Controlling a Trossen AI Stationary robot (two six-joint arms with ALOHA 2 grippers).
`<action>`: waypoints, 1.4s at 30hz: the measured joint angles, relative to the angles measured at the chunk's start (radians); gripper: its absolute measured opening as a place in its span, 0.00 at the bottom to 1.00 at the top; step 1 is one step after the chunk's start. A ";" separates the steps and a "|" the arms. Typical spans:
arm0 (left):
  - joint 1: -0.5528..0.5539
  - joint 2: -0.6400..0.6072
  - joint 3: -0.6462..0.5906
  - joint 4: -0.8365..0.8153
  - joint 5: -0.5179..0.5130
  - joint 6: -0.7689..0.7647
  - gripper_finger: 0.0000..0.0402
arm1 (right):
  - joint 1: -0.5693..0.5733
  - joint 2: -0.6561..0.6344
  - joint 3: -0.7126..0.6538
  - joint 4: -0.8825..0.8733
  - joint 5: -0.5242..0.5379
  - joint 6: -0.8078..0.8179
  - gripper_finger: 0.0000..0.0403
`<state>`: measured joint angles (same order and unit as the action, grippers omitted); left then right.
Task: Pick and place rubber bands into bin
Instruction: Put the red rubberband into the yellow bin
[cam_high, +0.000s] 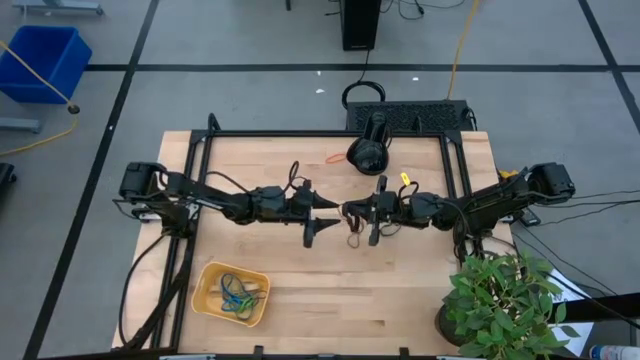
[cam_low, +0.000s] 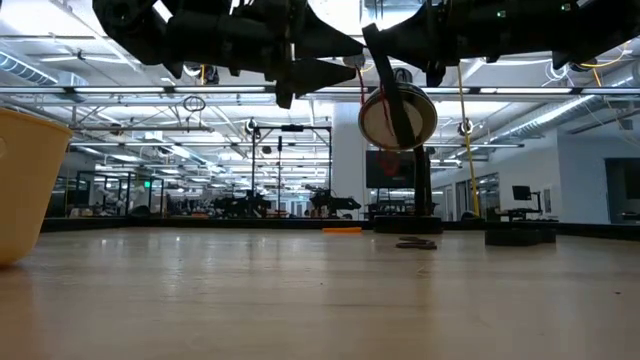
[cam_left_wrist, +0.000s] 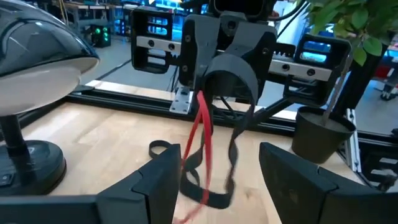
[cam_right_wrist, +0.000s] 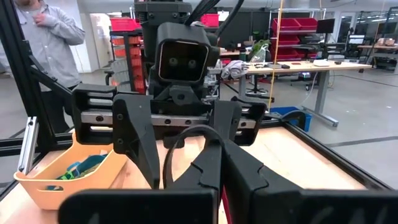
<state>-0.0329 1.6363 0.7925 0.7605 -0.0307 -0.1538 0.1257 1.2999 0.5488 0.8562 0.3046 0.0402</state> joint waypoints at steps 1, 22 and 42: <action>0.001 0.000 0.000 0.000 0.000 0.002 0.56 | 0.000 0.000 0.000 0.000 -0.001 0.000 0.00; 0.013 0.000 0.000 0.018 -0.023 0.015 0.10 | 0.000 0.000 0.000 0.000 -0.022 0.000 0.00; 0.013 -0.001 0.000 -0.021 -0.023 0.081 0.01 | 0.000 0.000 0.000 0.000 -0.021 0.053 0.06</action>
<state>-0.0198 1.6352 0.7925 0.7396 -0.0536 -0.0724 0.1257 1.2999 0.5488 0.8562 0.2832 0.0929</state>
